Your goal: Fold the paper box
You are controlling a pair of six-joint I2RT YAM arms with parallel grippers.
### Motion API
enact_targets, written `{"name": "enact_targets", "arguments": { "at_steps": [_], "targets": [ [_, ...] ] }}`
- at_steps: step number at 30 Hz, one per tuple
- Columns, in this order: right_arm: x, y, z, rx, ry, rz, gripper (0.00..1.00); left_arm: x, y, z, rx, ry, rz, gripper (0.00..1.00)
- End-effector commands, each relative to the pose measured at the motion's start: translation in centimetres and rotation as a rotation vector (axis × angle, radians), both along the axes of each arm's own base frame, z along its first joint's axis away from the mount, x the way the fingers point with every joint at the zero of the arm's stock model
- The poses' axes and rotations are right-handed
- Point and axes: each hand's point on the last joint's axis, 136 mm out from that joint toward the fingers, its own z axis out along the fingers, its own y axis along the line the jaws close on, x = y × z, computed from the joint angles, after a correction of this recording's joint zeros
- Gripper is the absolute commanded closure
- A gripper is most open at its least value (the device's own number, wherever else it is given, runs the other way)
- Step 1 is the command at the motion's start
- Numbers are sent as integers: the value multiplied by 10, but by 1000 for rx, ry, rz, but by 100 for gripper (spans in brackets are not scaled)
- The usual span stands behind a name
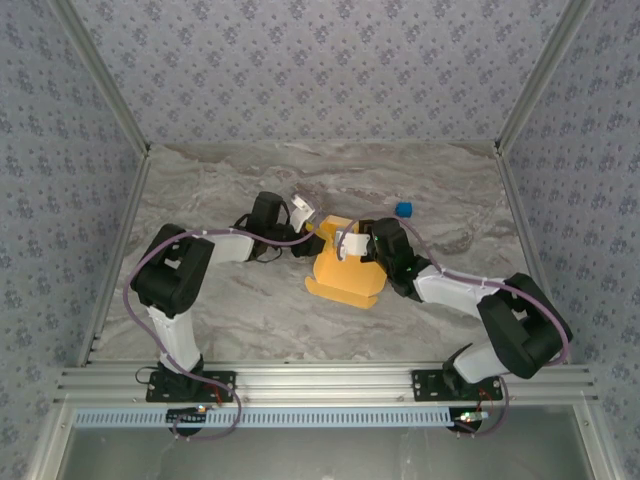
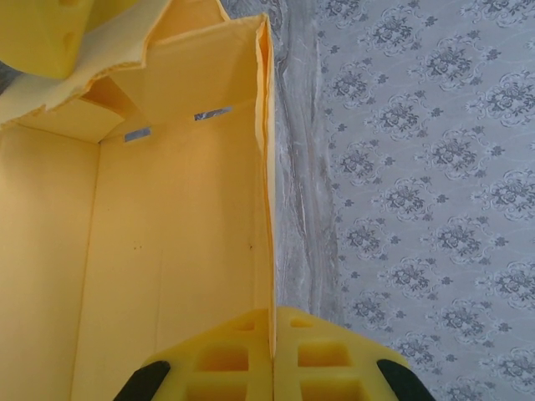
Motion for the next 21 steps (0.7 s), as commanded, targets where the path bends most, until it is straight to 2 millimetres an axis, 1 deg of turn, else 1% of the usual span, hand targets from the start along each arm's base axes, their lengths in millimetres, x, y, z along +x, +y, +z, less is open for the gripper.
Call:
{"name": "enact_targets", "arguments": {
  "at_steps": [1,5,10,16,21],
  "targets": [
    [9,6,15,38,-34,-29,100,-5,-8,11,-43,-8,-47,54],
    [8,7,10,30,-33,-38,100,-7,-10,12,-53,0,-65,52],
    [5,8,5,25,-29,-32,100,-6,-10,9,-41,10,-67,51],
    [2,10,3,15,-23,-15,100,7,-7,9,-26,-10,4,55],
    [-1,12,1,14,-12,1,100,16,-6,11,-30,-35,54,55]
  ]
}}
